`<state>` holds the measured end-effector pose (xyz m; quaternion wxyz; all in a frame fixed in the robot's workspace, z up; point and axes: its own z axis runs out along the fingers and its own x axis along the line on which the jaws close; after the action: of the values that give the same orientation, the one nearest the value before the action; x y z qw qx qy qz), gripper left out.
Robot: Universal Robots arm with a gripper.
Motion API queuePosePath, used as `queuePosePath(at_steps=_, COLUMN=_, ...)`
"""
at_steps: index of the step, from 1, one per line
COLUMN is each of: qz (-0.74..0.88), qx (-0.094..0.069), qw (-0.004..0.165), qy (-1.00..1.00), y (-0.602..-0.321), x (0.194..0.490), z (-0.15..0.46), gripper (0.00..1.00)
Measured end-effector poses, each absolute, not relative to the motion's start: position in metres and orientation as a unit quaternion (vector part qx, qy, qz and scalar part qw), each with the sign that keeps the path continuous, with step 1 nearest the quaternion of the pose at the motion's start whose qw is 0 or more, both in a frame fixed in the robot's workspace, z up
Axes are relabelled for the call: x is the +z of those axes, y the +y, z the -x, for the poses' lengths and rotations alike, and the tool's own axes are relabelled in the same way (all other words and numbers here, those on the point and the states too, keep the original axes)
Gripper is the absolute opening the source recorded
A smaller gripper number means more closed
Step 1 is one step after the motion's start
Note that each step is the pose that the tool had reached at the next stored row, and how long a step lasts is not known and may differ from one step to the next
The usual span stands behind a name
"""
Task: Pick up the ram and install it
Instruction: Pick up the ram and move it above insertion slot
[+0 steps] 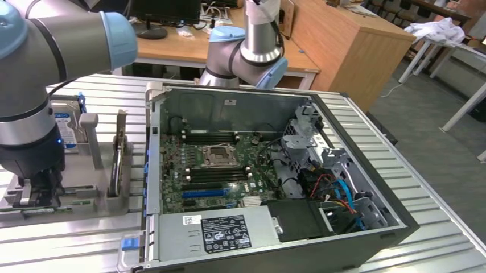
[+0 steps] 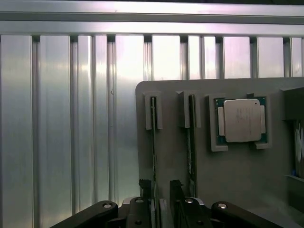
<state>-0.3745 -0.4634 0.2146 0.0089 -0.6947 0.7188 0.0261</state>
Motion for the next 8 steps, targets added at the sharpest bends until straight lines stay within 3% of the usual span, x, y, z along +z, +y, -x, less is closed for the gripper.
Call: queuePosePath(at_steps=8, qz=0.695, qx=0.026, qw=0.009, qy=0.719, y=-0.4636, x=0.2145, z=0.3696, gripper=0.30)
